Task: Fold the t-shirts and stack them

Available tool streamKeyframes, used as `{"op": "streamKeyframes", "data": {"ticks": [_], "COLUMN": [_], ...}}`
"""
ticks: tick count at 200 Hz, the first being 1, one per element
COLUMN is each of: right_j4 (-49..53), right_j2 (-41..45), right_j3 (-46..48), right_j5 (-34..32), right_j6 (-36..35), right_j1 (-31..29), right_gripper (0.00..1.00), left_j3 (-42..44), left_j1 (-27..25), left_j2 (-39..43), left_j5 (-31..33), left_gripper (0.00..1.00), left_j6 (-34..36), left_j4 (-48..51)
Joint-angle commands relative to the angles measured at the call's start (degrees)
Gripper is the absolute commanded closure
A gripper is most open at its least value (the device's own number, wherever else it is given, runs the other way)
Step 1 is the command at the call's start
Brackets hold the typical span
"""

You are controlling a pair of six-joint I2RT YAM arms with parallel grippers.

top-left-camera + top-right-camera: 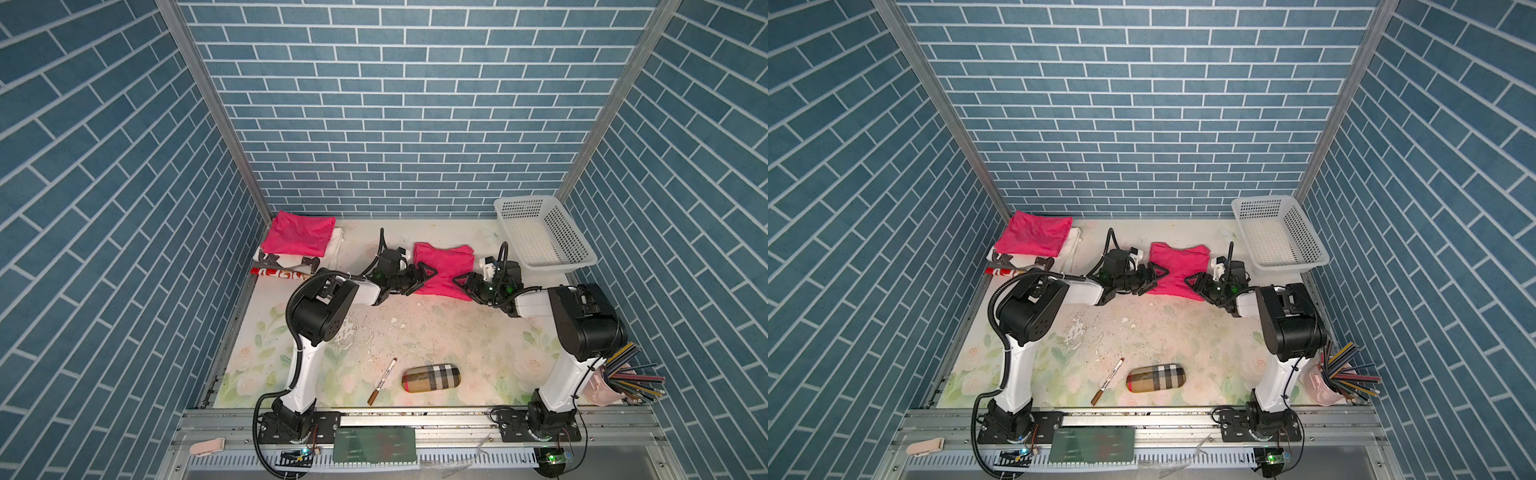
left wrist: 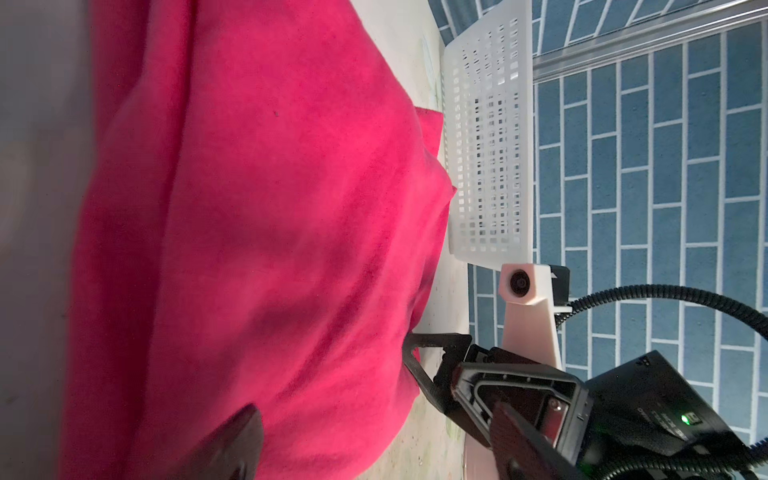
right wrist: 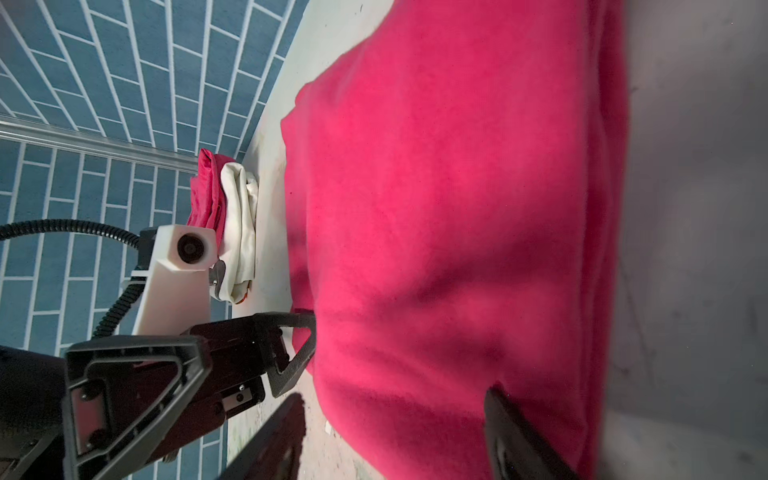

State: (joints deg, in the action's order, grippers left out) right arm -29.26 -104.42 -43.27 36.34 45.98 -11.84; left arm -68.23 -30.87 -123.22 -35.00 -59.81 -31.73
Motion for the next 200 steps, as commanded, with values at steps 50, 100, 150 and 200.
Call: {"op": "streamKeyframes", "data": {"ticks": [50,100,150,200], "right_j4": [22.6,27.1,27.2,25.0], "right_j2": [1.6,-9.8,-13.8,-15.3], "right_j3": [-20.4,-32.0,-33.2,-33.0], "right_j5": [-10.4,-14.5,-13.3,-10.7], "right_j6": [-14.7,-20.7,-22.5,-22.1], "right_j1": [4.6,5.0,5.0,5.0], "right_gripper": [0.20,0.32,0.46,0.72], "left_j3": [-12.7,-22.4,-27.6,-37.2], "left_j1": [-0.7,-3.1,1.0,1.4], "left_j2": [8.8,8.5,5.7,-3.2], "left_j5": [18.8,42.5,36.5,26.2], "left_gripper": [0.12,0.12,0.12,0.12], "left_j6": [22.2,40.1,37.6,36.5], "left_j4": [23.8,34.0,40.1,45.4]}}
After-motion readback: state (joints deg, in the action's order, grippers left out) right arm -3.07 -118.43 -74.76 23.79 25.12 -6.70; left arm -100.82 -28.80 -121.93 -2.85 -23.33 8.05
